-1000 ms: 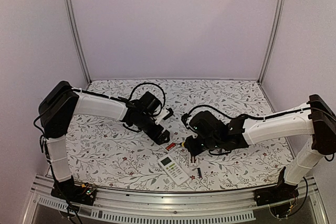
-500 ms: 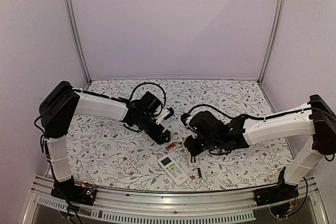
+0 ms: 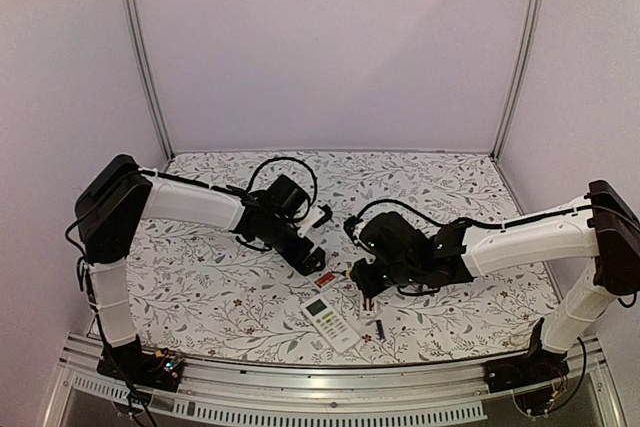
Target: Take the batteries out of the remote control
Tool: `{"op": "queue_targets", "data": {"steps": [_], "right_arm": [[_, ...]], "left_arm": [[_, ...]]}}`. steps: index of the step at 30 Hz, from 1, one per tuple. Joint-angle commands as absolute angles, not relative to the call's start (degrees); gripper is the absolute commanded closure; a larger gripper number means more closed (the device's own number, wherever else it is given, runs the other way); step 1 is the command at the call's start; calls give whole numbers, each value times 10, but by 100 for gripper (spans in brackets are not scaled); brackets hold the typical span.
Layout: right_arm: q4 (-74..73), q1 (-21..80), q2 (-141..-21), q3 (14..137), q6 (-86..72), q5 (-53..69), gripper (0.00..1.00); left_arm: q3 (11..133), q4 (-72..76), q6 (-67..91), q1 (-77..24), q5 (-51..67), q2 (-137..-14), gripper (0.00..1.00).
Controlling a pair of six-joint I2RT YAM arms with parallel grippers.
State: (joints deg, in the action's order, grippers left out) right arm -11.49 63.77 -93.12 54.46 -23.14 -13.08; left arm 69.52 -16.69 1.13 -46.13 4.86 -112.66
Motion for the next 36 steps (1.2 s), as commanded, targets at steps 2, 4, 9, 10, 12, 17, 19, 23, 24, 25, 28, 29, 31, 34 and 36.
{"op": "queue_targets", "data": {"steps": [2, 4, 9, 10, 12, 17, 19, 23, 24, 25, 28, 29, 31, 34, 36], "right_arm": [[-118, 643, -947, 551, -233, -120, 100], [-119, 643, -948, 551, -234, -116, 100], [-116, 646, -939, 545, -245, -106, 100], [-113, 646, -934, 541, -248, -101, 100], [-110, 646, -930, 537, -255, -97, 100], [-108, 646, -924, 529, -279, -82, 100], [-106, 646, -924, 526, -293, -70, 100], [-87, 645, -923, 511, -323, -36, 100], [-82, 645, -923, 508, -331, -30, 100], [-78, 645, -923, 505, -343, -24, 100], [-75, 644, -924, 501, -362, -12, 100], [-76, 644, -925, 501, -370, -11, 100], [-78, 644, -925, 500, -379, -9, 100], [-77, 644, -922, 498, -393, -7, 100], [-77, 644, -921, 499, -400, -7, 100]], "left_arm": [[687, -208, -11, -477, 26, -1161, 0], [688, -209, -11, -477, 25, -1161, 0], [689, -211, -11, -479, 20, -1163, 1], [689, -212, -10, -479, 19, -1163, 1], [688, -214, -10, -481, 19, -1164, 2], [683, -222, -6, -485, 11, -1168, 4], [678, -226, -2, -487, 9, -1168, 5], [668, -234, 16, -497, 7, -1168, 6], [667, -235, 21, -501, 7, -1169, 6], [665, -237, 26, -505, 8, -1171, 7], [659, -244, 41, -516, 5, -1176, 7], [655, -247, 45, -519, 5, -1177, 7], [645, -249, 54, -524, 4, -1177, 7], [630, -252, 68, -528, 3, -1174, 8], [621, -254, 81, -532, 2, -1172, 8]]}}
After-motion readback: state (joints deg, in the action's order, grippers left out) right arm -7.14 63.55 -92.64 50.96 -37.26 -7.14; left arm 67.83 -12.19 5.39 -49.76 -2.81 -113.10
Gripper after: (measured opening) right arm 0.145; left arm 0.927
